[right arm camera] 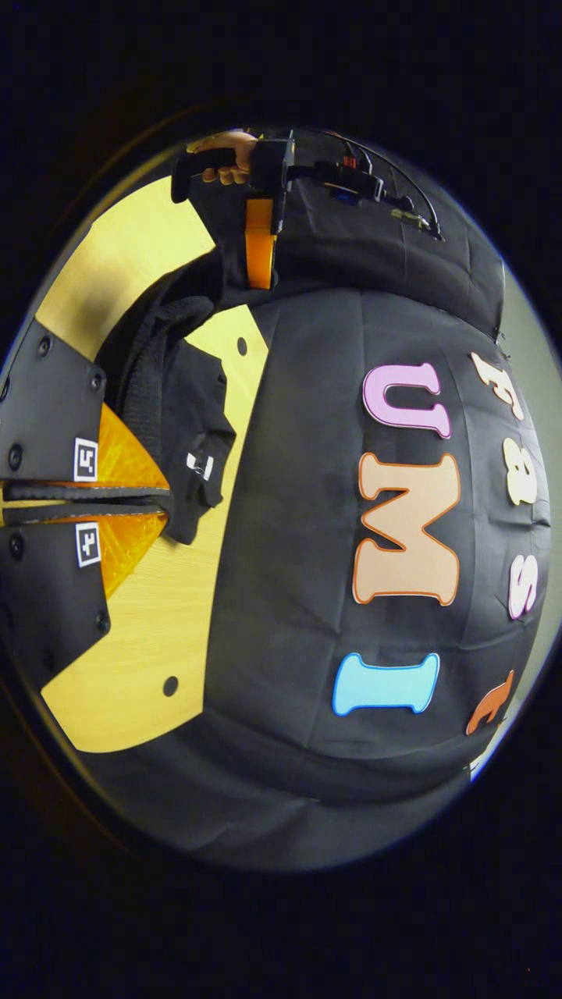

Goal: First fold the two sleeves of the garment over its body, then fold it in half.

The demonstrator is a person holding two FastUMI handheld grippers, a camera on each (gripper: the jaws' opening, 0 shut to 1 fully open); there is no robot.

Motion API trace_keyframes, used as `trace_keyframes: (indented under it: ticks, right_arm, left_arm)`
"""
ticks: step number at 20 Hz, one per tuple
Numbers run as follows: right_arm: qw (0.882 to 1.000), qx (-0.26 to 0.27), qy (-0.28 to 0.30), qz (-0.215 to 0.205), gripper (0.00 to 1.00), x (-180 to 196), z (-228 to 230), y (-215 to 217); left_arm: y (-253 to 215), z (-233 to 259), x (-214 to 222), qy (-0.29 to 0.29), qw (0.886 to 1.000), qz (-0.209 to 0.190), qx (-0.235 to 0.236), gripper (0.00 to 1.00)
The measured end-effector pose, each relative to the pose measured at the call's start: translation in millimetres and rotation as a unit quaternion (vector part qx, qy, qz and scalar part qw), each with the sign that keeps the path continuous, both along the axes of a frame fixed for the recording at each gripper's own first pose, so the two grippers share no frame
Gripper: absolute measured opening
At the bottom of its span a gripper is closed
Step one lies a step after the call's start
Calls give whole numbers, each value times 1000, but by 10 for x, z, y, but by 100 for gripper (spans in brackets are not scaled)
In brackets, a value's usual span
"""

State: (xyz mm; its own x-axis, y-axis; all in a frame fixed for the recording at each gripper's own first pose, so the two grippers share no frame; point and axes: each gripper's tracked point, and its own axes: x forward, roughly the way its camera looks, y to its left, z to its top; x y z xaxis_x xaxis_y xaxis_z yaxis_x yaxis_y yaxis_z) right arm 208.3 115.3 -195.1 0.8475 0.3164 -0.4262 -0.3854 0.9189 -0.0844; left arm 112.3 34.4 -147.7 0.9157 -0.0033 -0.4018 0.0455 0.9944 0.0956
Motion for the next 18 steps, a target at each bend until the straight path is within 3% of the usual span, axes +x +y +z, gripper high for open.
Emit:
trace_keyframes:
  ticks: [10, 15, 18]
  right_arm:
    - [999, -27, -20, 11, 5, 1344, 36, 295]
    - [999, -28, 25, -13, 5, 1986, -464, 341]
    - [998, -8, 59, -35, 5, 2182, -743, 257]
  left_arm:
    - [346, -141, 1099, 10, 999, 49, 19, 0]
    - [511, -625, 1621, 43, 996, 66, 48, 0]
    - [560, -909, 1728, 64, 993, 71, 67, 0]
